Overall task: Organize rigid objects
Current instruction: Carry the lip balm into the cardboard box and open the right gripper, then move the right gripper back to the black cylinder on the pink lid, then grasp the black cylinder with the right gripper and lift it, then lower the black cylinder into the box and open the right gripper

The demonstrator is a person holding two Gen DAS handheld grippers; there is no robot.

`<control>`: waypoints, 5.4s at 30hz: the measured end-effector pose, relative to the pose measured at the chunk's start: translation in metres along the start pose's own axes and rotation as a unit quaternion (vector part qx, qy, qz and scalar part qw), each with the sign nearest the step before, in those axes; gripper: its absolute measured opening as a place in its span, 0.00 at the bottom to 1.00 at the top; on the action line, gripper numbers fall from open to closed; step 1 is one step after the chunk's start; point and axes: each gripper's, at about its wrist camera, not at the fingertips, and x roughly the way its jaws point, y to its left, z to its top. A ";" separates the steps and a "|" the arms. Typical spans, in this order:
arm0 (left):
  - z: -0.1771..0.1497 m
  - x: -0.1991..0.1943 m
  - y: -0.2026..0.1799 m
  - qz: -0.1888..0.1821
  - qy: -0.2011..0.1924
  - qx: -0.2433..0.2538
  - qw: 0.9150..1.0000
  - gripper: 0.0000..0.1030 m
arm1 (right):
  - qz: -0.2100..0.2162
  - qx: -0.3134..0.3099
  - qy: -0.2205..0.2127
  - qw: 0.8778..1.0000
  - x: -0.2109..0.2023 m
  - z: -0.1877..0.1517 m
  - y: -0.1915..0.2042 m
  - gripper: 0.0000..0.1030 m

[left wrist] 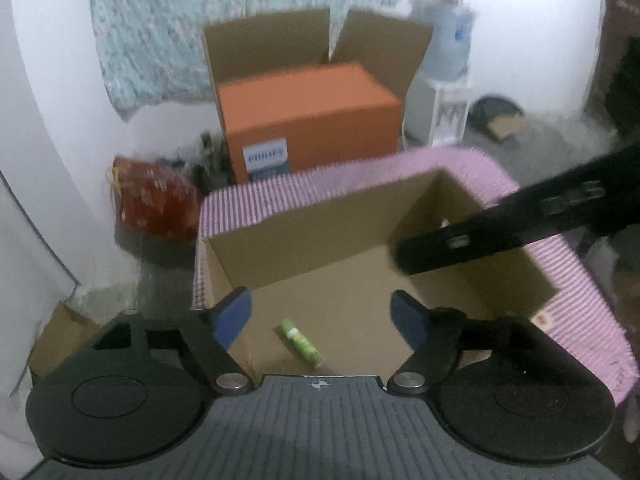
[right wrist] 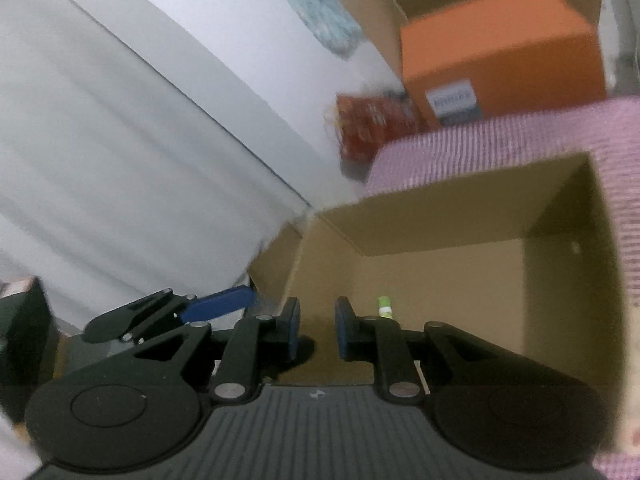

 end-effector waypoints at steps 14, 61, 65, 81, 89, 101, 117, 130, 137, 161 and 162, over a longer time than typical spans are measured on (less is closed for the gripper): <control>-0.092 -0.081 -0.042 -0.076 -0.080 0.006 0.994 1.00 | -0.084 -0.067 -0.147 0.983 -0.140 -0.145 0.028 1.00; -0.172 0.006 -0.098 -0.098 -0.025 0.075 0.992 0.70 | -0.071 0.064 -0.130 0.987 -0.079 -0.240 -0.059 0.70; -0.170 0.016 -0.104 -0.101 -0.009 0.090 0.991 0.60 | -0.058 0.094 -0.111 0.988 -0.065 -0.237 -0.073 0.63; -0.162 0.044 -0.113 -0.121 0.034 0.102 0.987 0.35 | -0.027 0.152 -0.073 0.985 -0.026 -0.232 -0.103 0.28; -0.161 0.037 -0.113 -0.125 0.018 0.105 0.986 0.26 | -0.016 0.155 -0.083 0.984 -0.029 -0.231 -0.104 0.24; -0.164 -0.002 -0.111 -0.114 -0.023 0.102 0.988 0.21 | -0.043 0.071 -0.103 0.991 -0.047 -0.232 -0.052 0.23; -0.120 -0.072 -0.080 -0.097 -0.123 0.052 0.986 0.21 | -0.034 -0.079 -0.156 0.984 -0.076 -0.192 0.035 0.23; -0.030 -0.052 -0.023 -0.065 -0.119 0.017 0.991 0.20 | 0.009 -0.130 -0.121 0.984 -0.041 -0.062 0.069 0.23; -0.003 0.018 0.007 -0.044 -0.046 -0.007 0.998 0.20 | -0.003 -0.082 -0.041 0.996 0.028 -0.001 0.046 0.23; -0.002 0.117 0.040 0.034 0.092 -0.007 0.995 0.25 | -0.023 0.036 0.123 0.992 0.176 0.048 -0.030 0.25; -0.002 0.116 0.040 0.033 0.090 -0.008 0.995 0.25 | -0.023 0.035 0.123 0.991 0.177 0.048 -0.031 0.25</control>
